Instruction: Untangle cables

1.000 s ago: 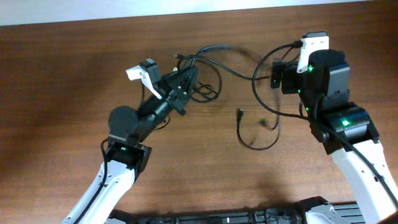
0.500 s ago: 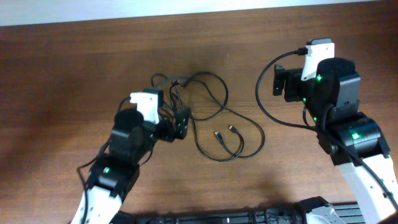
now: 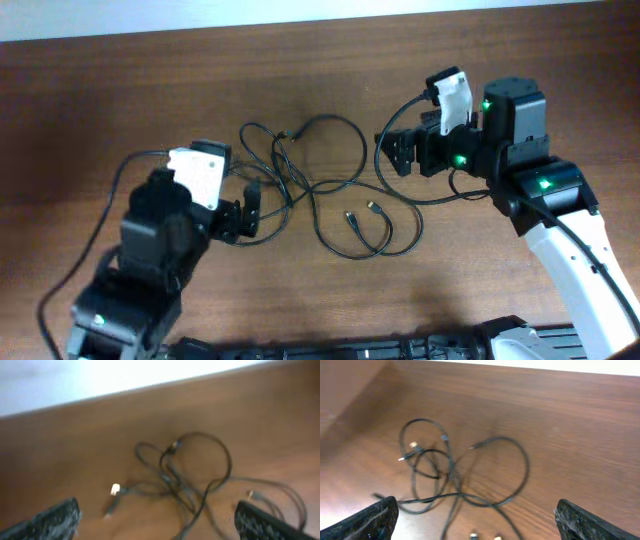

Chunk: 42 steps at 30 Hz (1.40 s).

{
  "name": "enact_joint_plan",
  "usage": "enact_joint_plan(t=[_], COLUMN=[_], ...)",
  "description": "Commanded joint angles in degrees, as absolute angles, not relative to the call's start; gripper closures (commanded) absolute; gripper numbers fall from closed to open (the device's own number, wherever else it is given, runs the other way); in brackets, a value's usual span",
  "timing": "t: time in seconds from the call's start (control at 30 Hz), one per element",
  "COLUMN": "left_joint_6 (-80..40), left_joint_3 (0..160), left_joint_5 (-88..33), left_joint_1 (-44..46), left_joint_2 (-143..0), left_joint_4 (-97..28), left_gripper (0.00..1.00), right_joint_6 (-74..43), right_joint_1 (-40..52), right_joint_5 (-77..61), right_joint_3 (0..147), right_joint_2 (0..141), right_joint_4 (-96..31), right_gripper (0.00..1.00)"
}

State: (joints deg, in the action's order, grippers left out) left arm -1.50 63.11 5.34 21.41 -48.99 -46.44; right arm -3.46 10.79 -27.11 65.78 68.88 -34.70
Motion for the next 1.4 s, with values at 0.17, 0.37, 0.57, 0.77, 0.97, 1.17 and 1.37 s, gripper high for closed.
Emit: enact_joint_plan(t=[0.17, 0.37, 0.57, 0.77, 0.97, 1.17, 1.37], left_joint_6=[4.82, 4.80, 4.82, 4.80, 4.82, 4.80, 4.82], left_joint_3=[78.91, 78.91, 78.91, 78.91, 78.91, 78.91, 78.91], left_joint_5=[13.78, 13.78, 13.78, 13.76, 13.78, 13.78, 13.78], left_joint_1=[21.21, 21.21, 21.21, 21.21, 21.21, 21.21, 21.21], left_joint_2=[-57.71, -57.69, -57.69, -57.69, -57.69, -57.69, -57.69], left_joint_4=[-62.54, -62.70, -62.70, -62.70, -62.70, -62.70, -62.70], left_gripper=[0.01, 0.01, 0.01, 0.01, 0.01, 0.01, 0.01], right_joint_6=[-20.38, -43.11, -69.08, -79.92, -83.48, -82.96, -63.20], right_joint_1=[11.97, 21.02, 25.96, 33.50, 38.63, 38.22, 36.67], right_joint_5=[-37.30, -35.53, -28.62, -23.05, -19.18, -23.07, -10.31], right_joint_3=[66.22, 66.22, 66.22, 66.19, 66.17, 66.30, 66.35], right_joint_2=[83.09, 93.78, 99.02, 103.50, 110.43, 110.54, 90.06], right_joint_4=[-37.32, -34.24, -33.12, -25.19, -18.70, -18.50, -18.24], right_gripper=[0.00, 0.01, 0.02, 0.01, 0.37, 0.96, 0.96])
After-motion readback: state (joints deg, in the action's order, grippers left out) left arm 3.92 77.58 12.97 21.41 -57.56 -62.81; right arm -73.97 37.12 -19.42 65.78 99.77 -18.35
